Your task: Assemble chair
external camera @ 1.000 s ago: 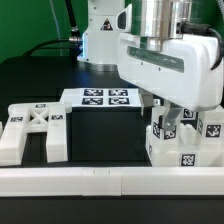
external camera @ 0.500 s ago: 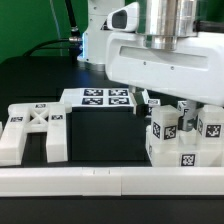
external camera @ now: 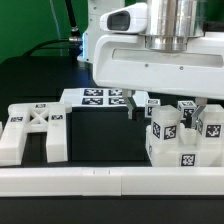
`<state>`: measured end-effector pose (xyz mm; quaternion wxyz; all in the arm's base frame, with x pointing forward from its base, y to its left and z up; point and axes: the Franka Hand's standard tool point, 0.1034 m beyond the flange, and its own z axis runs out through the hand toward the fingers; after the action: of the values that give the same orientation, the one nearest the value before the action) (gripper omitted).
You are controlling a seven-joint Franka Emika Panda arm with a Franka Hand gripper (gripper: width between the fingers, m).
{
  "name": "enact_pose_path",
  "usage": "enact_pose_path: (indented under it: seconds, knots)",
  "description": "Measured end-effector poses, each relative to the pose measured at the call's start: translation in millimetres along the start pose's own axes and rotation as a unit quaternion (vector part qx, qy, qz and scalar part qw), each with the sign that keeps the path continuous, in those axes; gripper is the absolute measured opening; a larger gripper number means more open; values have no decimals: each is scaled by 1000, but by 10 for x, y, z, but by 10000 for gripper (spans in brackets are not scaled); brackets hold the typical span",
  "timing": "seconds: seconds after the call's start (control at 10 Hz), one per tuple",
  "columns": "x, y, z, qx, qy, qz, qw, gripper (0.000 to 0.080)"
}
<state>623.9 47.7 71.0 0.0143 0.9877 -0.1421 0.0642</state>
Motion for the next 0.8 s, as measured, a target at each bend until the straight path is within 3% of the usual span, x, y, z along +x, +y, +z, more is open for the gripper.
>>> enact_pose_path:
  seconds: [0.5, 0.7, 0.8]
  knots:
    - [6, -12, -7, -10, 2, -171, 985, 648]
    - [12, 4, -6, -10, 2, -187, 982, 389]
    - [13, 3, -7, -10, 2, -186, 983, 389]
